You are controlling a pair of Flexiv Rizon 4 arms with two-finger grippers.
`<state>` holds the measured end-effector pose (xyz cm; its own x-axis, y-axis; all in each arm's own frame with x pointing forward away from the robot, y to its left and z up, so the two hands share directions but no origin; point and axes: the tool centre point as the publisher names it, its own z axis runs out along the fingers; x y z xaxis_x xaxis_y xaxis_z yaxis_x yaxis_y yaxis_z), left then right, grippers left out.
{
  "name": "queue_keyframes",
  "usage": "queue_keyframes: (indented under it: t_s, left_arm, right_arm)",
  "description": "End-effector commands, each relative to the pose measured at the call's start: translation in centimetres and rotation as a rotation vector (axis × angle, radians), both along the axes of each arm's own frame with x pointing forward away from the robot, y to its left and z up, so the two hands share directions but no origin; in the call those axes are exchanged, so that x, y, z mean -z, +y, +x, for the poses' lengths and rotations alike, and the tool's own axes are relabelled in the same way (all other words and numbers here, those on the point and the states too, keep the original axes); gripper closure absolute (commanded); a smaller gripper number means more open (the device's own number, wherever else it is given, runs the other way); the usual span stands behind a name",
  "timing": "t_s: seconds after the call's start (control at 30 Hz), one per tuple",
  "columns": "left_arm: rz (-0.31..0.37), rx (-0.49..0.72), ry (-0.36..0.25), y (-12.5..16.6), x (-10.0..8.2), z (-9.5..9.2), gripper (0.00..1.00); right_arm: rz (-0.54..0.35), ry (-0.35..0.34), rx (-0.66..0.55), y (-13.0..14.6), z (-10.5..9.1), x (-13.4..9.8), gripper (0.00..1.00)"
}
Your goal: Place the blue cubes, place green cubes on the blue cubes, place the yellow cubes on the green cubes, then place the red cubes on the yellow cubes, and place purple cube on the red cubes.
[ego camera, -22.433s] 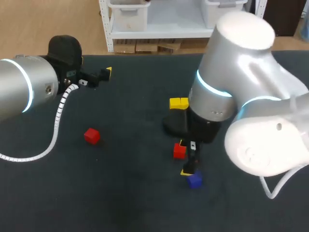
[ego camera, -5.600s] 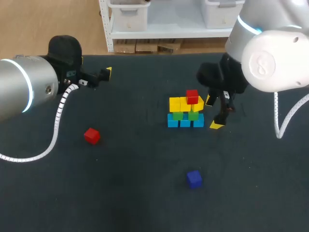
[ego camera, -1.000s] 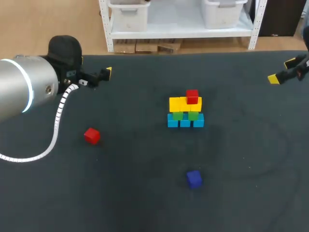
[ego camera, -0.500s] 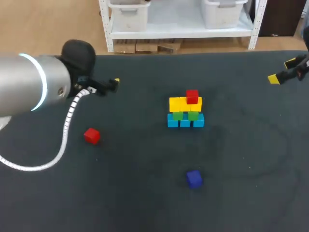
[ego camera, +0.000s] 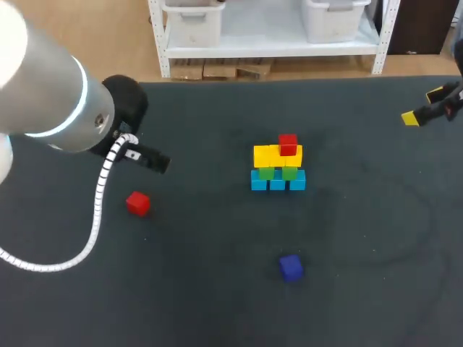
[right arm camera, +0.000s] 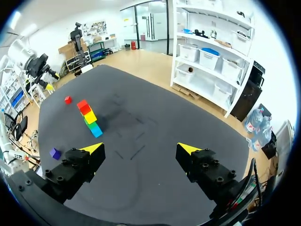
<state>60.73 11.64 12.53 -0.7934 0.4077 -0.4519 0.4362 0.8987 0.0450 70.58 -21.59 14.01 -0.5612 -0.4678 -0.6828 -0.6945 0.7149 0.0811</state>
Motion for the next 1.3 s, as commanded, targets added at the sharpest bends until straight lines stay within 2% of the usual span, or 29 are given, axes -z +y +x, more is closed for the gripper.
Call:
queue_keyframes:
  t_s: [0.03, 0.2, 0.27, 0.33, 0.9, 1.0, 1.1, 1.13, 1.3]
  left_arm:
    - [-0.037, 0.016, 0.055, 0.6, 0.2, -1.1, 0.0]
    - [-0.036, 0.07, 0.124, 0.7, 0.9, -1.9, 0.0]
    - [-0.031, 0.084, 0.13, 0.8, 0.9, -1.9, 0.0]
    - [-0.036, 0.124, 0.102, 0.5, 0.6, -2.0, 0.0]
    - [-0.036, 0.124, 0.102, 0.5, 0.6, -2.0, 0.0]
    - [-0.029, 0.158, 0.201, 0.0, 1.7, -0.9, 0.0]
    - [-0.07, 0.196, 0.3, 0.0, 3.7, 0.3, 0.0]
    - [-0.073, 0.201, 0.353, 0.1, 4.4, 0.6, 0.0]
    - [-0.093, 0.202, 0.477, 0.5, 6.4, 1.6, 0.0]
  right_arm:
    - [0.004, 0.0, -0.004, -0.1, 0.1, 0.1, 0.0]
    - [0.004, 0.0, -0.004, -0.1, 0.1, 0.1, 0.0]
    - [0.004, 0.0, -0.004, -0.1, 0.1, 0.1, 0.0]
    - [0.004, 0.0, -0.004, -0.1, 0.1, 0.1, 0.0]
    - [0.004, 0.0, -0.004, -0.1, 0.1, 0.1, 0.0]
    - [0.004, 0.0, -0.004, -0.1, 0.1, 0.1, 0.0]
    - [0.004, 0.0, -0.004, -0.1, 0.1, 0.1, 0.0]
    - [0.004, 0.0, -0.004, -0.1, 0.1, 0.1, 0.0]
    - [0.004, 0.0, -0.004, -0.1, 0.1, 0.1, 0.0]
